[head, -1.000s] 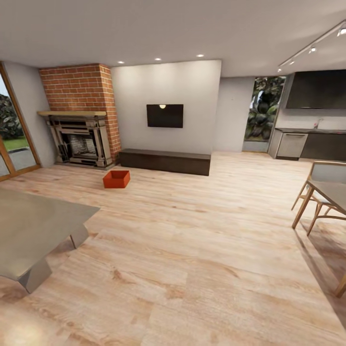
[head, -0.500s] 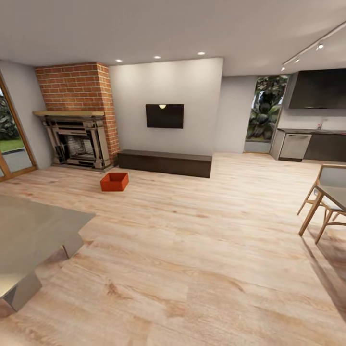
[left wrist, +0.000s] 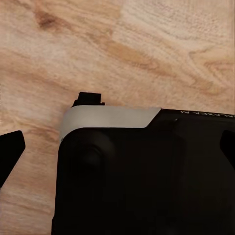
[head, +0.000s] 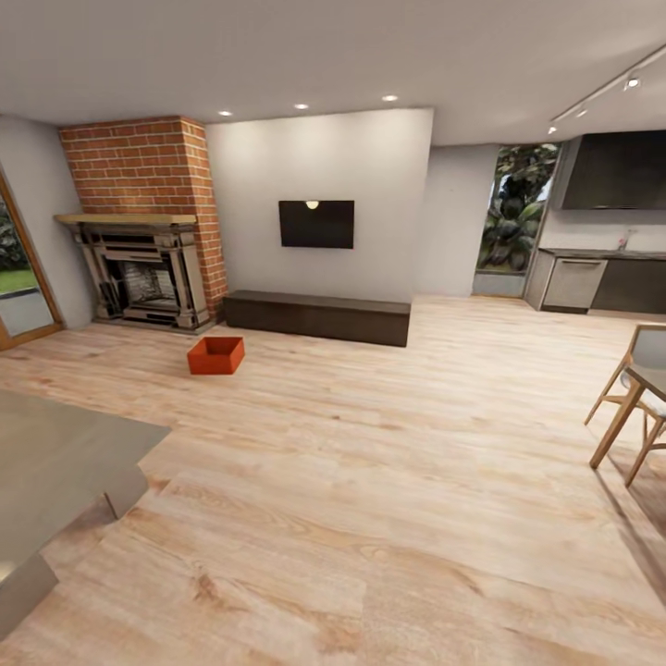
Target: Move the two storage containers from the living room to the garage. In the garage, place one container on the floor and stack the other container on top of it (either order is fine).
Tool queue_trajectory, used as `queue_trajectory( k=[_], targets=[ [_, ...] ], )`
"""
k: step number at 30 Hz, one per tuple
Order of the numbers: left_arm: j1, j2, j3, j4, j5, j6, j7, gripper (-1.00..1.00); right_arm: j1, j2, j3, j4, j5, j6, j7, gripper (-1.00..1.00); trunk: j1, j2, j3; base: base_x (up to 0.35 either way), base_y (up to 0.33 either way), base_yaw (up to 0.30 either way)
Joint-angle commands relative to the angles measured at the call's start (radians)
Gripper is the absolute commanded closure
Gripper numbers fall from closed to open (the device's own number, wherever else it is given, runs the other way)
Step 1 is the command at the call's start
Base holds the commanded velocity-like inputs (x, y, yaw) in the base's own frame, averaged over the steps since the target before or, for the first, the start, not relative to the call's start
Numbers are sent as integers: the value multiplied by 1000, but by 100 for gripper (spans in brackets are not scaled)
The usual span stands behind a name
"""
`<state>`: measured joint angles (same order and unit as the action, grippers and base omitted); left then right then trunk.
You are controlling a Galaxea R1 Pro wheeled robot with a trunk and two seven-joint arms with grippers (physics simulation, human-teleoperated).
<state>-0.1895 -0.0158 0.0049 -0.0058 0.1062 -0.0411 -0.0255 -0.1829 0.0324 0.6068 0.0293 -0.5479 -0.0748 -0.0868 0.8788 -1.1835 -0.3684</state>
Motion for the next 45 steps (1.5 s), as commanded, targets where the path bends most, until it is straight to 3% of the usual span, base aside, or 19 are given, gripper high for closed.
queue_trajectory(
  k=[1,45],
  targets=[
    [-1,0,0,1,10,-3,-3,-100,-1,1,8,3,-9,-5,-1,-100,1,-1,-1,322,0,0],
    [-1,1,0,1,9,-2,-4,-100,-1,0,7,3,-10,-5,-4,-100,1,-1,-1,322,0,0]
  ],
)
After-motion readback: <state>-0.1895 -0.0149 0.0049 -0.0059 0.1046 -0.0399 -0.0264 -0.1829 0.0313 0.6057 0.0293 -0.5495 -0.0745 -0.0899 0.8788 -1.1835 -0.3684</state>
